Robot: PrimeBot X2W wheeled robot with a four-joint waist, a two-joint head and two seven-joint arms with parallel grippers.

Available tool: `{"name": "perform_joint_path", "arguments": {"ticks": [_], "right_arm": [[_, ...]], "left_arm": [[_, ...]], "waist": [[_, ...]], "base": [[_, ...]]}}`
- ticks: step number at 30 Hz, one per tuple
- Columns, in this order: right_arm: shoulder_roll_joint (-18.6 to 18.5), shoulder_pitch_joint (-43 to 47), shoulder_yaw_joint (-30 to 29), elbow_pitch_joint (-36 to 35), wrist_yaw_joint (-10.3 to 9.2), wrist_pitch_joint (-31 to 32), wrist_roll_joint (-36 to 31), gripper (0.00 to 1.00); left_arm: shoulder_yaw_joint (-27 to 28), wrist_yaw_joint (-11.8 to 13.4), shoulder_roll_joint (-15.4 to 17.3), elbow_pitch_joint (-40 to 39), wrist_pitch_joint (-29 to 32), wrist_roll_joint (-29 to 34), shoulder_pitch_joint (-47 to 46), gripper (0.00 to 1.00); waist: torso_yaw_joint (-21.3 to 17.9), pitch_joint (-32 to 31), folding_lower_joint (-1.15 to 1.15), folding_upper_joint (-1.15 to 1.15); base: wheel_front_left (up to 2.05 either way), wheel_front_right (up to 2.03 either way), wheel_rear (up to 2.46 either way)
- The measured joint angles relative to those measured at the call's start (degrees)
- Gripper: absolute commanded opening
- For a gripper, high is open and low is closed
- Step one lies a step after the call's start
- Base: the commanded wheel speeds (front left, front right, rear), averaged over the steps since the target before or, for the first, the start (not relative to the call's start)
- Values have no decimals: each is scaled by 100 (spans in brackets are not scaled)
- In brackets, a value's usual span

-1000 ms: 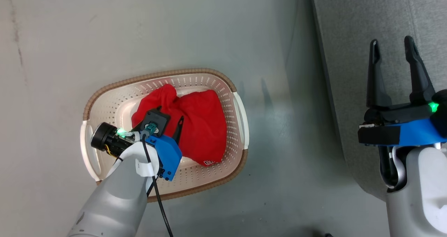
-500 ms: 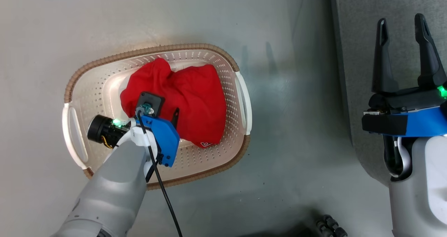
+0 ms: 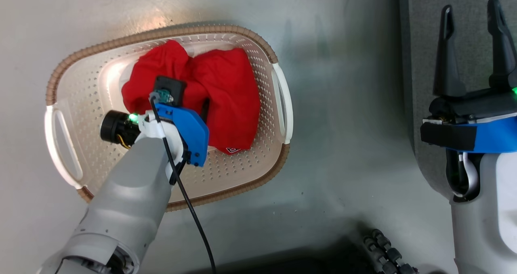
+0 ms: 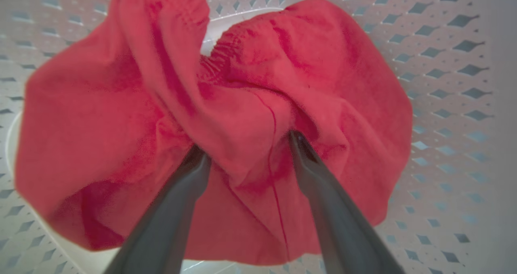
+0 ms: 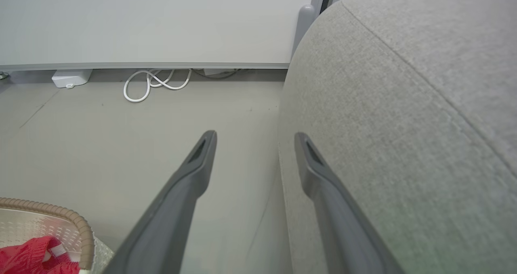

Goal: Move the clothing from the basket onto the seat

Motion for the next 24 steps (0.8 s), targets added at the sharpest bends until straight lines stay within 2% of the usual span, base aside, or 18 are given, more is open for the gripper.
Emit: {"name": "perform_joint_path", "arguments": {"ticks": [12, 13, 15, 24], "right_arm": [[22, -51, 21, -149, 0, -25, -16, 100], [25, -59, 22, -153, 0, -26, -16, 100], [27, -65, 22, -155, 0, -26, -16, 100], [40, -95, 21, -79, -1, -24, -31, 100]], "left_arm": [[-316, 0, 124, 118, -33, -143, -360, 100], [-363, 0, 124, 124, 2, -143, -369, 46], [-413, 0, 122, 138, 8, -164, -369, 0], [-698, 0, 92, 98, 9, -386, -386, 0]], "waist": [[-107, 383, 0, 0], [-110, 396, 0, 0], [-111, 412, 0, 0], [-69, 340, 0, 0]], "base": [[0, 0, 0], [0, 0, 0], [0, 0, 0], [0, 0, 0]]}}
